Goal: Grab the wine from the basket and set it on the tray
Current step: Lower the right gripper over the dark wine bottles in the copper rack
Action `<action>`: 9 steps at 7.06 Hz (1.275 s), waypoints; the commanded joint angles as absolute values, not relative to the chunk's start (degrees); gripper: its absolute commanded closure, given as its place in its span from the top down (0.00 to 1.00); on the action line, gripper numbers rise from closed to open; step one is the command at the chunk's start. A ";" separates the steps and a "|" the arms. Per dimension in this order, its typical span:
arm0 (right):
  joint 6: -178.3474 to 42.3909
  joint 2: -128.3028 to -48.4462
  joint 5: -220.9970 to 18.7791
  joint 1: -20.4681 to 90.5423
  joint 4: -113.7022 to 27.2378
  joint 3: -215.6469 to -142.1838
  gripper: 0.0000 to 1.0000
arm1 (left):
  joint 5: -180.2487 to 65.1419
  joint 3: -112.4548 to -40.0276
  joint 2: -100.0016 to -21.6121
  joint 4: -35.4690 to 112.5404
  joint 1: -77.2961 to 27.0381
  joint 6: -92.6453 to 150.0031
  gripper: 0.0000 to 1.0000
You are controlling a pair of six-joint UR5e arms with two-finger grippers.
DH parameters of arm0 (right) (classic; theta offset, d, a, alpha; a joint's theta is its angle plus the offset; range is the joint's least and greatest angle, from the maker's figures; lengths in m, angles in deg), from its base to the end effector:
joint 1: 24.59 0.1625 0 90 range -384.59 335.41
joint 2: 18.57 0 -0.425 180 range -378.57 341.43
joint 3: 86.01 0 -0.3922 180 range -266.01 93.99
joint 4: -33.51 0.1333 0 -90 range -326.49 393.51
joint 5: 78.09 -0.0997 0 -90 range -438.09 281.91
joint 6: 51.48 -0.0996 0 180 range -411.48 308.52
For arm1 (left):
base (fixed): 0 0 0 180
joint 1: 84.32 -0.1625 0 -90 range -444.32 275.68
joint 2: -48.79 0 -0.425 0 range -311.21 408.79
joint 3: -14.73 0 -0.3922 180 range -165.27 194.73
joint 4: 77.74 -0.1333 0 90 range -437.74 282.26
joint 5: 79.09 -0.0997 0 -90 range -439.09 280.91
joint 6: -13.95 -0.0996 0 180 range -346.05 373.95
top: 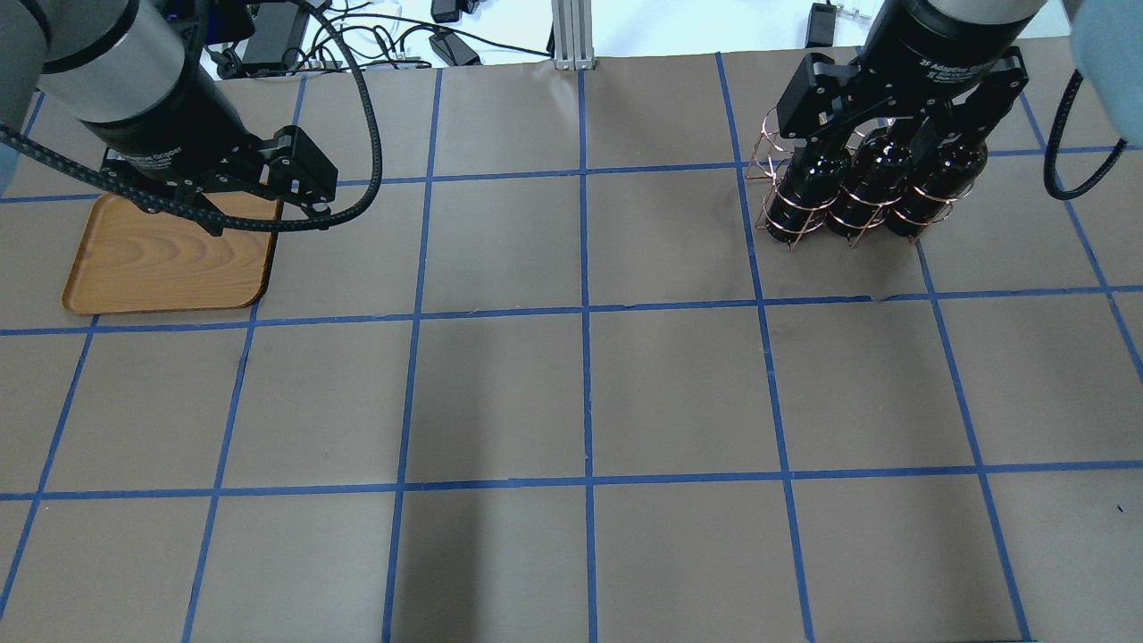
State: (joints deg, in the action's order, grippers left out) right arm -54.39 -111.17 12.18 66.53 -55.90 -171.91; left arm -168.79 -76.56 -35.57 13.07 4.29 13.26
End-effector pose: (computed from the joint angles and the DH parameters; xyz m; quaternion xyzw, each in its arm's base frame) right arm 0.1422 -0.4773 0.5444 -0.0157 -0.9985 0.0533 0.0005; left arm -0.1227 -0.4581 0.5219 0.0060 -0.9995 0.0309 0.0021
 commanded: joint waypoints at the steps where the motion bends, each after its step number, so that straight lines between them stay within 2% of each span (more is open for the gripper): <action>1: -54.47 -111.12 12.09 66.55 -55.69 -171.79 1.00 | -168.74 -77.03 -35.76 13.05 4.27 13.33 1.00; 4: -53.42 -109.28 12.44 65.94 -56.13 -171.09 1.00 | -168.12 -77.03 -36.03 12.96 4.27 13.86 1.00; 6: -50.61 -103.50 12.79 64.10 -56.57 -167.07 1.00 | -167.94 -77.03 -36.03 12.96 4.27 13.86 1.00; 9: -37.80 -98.91 11.91 55.24 -58.32 -165.38 1.00 | -167.94 -77.03 -36.20 12.96 4.27 13.86 1.00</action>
State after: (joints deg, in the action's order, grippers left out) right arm -42.65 -100.77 12.22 58.96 -57.22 -165.79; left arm -167.91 -77.03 -36.17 12.90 4.27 13.86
